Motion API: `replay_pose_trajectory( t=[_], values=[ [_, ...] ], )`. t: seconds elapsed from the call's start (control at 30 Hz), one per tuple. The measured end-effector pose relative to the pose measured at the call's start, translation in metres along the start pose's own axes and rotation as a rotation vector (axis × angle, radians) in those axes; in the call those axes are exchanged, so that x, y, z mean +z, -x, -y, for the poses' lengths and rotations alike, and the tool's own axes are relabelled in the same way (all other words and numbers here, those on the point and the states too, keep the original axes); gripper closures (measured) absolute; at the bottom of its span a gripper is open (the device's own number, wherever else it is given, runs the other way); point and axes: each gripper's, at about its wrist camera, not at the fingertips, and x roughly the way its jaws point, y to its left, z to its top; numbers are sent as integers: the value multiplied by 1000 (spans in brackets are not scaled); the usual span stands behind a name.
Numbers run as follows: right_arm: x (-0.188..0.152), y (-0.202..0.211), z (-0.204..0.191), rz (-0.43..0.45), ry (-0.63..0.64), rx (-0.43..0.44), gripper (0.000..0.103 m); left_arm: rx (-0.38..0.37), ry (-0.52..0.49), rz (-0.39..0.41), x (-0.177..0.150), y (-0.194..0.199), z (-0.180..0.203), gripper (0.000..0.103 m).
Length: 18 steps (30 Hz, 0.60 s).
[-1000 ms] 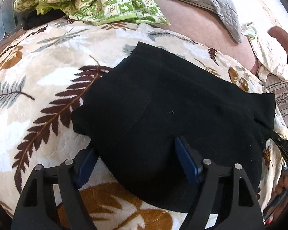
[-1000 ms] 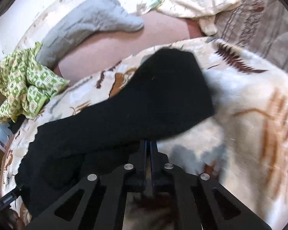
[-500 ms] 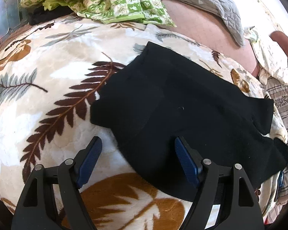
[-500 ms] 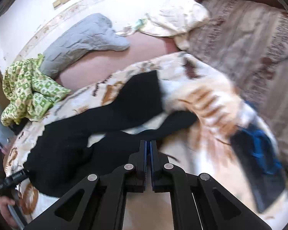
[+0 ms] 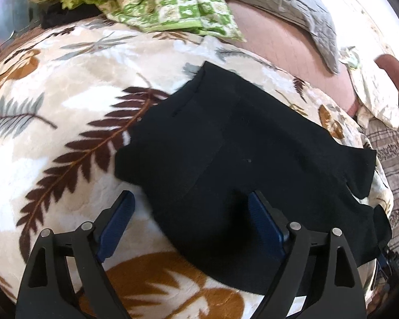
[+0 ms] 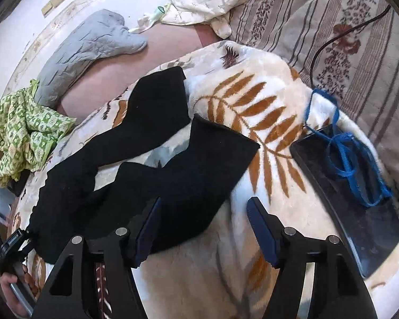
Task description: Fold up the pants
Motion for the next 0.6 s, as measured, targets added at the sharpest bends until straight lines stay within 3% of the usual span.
replay_pose_trajectory(
  t=[0.03,0.07,0.1,0.13,0.2,0.23,0.27,0.5,0.6],
  values=[
    [2,-4,0,-2,-8,2,35,-5,-3,2,0,0,1,59],
    [2,-7,0,-2,-13,3,35,10,-6,2,1,1,1,77],
    [4,-9,-1,3,-17,7,35,-8,9,-8,2,0,-2,87],
    [5,-10,-1,9,-18,11,36,-30,28,-11,3,1,-5,89],
    [8,-12,-1,24,-23,16,51,-47,32,-2,4,7,-8,90],
    [8,-11,-1,28,-23,15,80,-52,34,9,4,12,-10,91],
    [10,-9,-1,31,-24,14,98,-56,38,22,5,19,-13,91],
    [2,15,-16,16,36,18,99,-27,24,83,3,64,-36,91],
    [-11,21,-20,-17,65,28,99,2,27,73,-5,71,-53,91]
  ],
)
